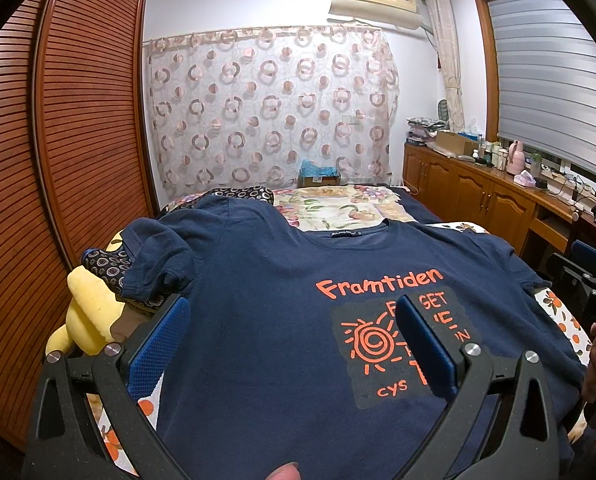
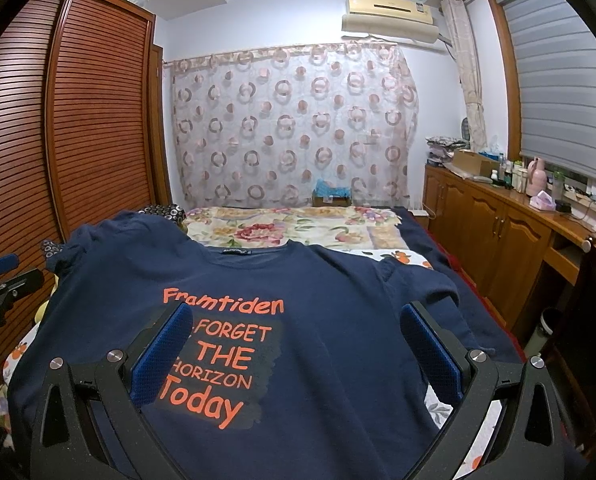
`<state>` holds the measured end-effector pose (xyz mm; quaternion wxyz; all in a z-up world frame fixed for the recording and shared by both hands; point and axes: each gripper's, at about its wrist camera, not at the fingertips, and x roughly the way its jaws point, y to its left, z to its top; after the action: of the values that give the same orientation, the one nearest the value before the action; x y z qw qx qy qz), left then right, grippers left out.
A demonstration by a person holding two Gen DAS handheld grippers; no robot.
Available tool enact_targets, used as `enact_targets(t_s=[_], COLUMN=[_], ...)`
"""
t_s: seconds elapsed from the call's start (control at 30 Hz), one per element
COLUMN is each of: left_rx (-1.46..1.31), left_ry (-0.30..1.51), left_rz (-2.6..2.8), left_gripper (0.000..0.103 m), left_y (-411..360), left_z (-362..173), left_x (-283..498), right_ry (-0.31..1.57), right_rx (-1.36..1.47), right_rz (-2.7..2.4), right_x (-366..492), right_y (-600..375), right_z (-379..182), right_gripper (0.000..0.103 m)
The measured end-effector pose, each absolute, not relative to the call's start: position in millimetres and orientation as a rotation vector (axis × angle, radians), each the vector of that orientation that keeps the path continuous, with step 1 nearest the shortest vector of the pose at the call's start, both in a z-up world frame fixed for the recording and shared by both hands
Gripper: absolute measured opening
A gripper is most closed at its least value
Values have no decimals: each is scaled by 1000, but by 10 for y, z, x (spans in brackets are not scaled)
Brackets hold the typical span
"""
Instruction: Fold small clothes
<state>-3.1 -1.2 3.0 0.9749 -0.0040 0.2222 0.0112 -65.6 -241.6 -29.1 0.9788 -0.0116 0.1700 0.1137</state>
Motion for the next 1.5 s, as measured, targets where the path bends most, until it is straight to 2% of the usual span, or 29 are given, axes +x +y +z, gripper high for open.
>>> enact_targets(t_s=[1.5], left_rx=[-9], left_ry=[471], left_rz=[10], left_gripper=[103], left_y=[-6], left_z=[79], left_x=[-71], right_ry=[356], right_rx=[-21], right_rz=[253], right_x=[-651], right_y=[-2390], right_z=[-332], right_gripper=[103])
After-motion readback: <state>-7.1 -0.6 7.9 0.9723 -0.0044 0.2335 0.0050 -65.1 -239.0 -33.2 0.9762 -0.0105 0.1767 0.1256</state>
